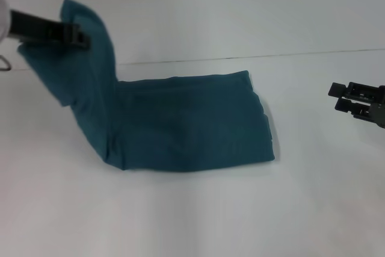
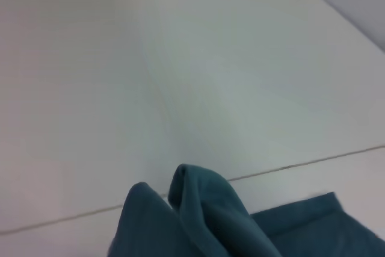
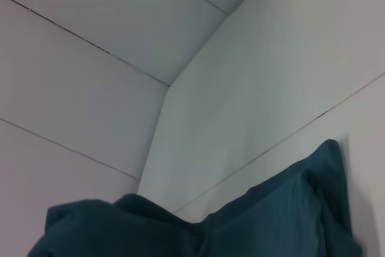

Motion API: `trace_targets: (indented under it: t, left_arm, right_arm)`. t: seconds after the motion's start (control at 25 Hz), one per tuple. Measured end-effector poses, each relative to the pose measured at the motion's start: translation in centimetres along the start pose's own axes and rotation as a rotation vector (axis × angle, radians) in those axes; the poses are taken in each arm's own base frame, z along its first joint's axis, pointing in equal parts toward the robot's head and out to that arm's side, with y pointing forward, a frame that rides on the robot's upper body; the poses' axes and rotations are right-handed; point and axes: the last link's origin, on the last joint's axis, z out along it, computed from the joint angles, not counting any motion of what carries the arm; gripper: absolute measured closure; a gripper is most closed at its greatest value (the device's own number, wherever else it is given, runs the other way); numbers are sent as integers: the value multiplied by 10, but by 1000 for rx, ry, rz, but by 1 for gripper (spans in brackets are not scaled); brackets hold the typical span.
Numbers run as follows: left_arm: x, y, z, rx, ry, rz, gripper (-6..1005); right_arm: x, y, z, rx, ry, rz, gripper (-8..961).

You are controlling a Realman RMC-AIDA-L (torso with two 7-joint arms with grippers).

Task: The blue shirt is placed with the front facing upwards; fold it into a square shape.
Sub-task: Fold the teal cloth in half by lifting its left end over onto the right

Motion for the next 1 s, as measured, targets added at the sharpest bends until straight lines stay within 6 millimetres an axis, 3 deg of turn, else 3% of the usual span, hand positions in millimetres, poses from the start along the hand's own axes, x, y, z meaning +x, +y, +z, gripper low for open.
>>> trace_targets:
  t: [0.28, 0.32, 0.64, 1.0]
  left_arm:
    - [22, 40, 7, -13, -21, 94, 859]
    - [27, 58, 11, -12, -34, 138, 859]
    - [28, 107, 42, 36, -103, 289, 860]
    - [27, 148, 80, 60, -136, 424, 862]
  right_arm:
    - [0, 0, 0, 0, -1, 1, 303]
    - [0, 0, 0, 0, -1, 1, 303]
    - [1, 0, 2, -1, 2, 3, 302]
    - [2, 1, 4, -1, 6, 6, 303]
